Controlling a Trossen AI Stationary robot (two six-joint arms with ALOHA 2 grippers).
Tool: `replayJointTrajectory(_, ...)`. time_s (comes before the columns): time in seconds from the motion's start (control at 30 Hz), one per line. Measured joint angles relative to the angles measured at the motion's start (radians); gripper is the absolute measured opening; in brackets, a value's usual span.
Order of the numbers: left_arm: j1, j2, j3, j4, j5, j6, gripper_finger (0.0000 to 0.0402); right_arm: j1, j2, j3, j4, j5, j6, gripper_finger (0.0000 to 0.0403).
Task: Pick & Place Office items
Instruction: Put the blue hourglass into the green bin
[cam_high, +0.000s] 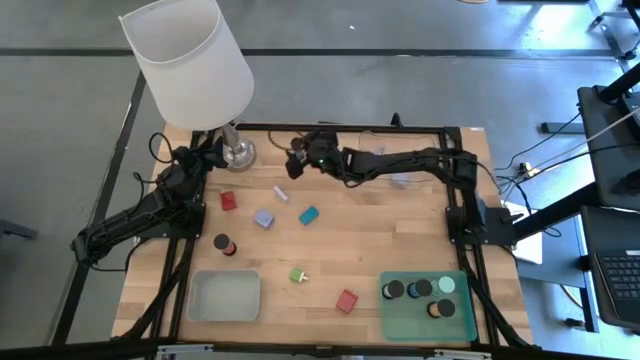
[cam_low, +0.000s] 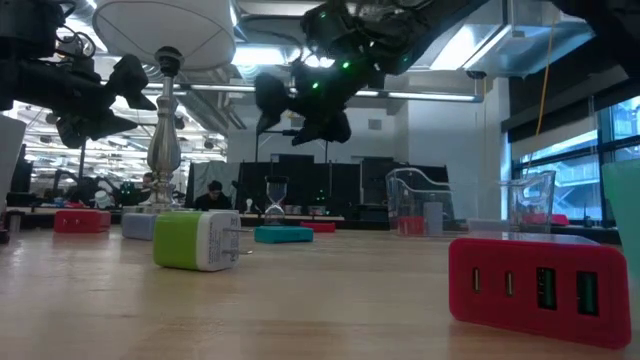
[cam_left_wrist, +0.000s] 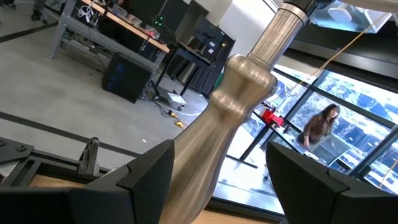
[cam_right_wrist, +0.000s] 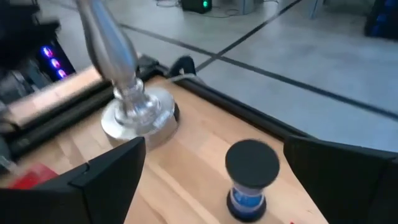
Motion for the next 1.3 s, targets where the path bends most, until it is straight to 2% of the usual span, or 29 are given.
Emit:
replayJointTrajectory(0.2,0.000,0.000,0.000,-0.001,-0.001,0.000,0.0251,0.007,0.106,0.100,-0.018,0.057,-0.115,0.0384)
replayJointTrajectory(0.33,0.000,0.000,0.000,-0.001,0.000,0.000,0.0251,0.002,0.126,0.138,-0.052,0.040,-0.125,0.0384)
replayJointTrajectory(0.53,0.000,0.000,0.000,-0.001,0.000,0.000,0.0251,0.000,0.120,0.138,-0.186,0.047,0.081,0.0384)
replayJointTrajectory(0.67,0.000,0.000,0.000,-0.001,0.000,0.000,0.0251,0.000,0.120,0.208,-0.400,0.052,0.164,0.0384)
replayJointTrajectory(0.87,0.000,0.000,0.000,0.000,0.000,0.000,0.0251,-0.054,0.120,0.332,-0.612,-0.047,0.264,0.0384)
replayJointTrajectory(1.1,0.000,0.000,0.000,0.000,0.000,0.000,0.0251,-0.151,0.119,0.400,-0.709,-0.245,0.352,0.0384)
replayJointTrajectory(1.3,0.000,0.000,0.000,0.000,-0.001,0.000,0.0251,-0.174,0.119,0.454,-0.730,-0.378,0.405,0.0384)
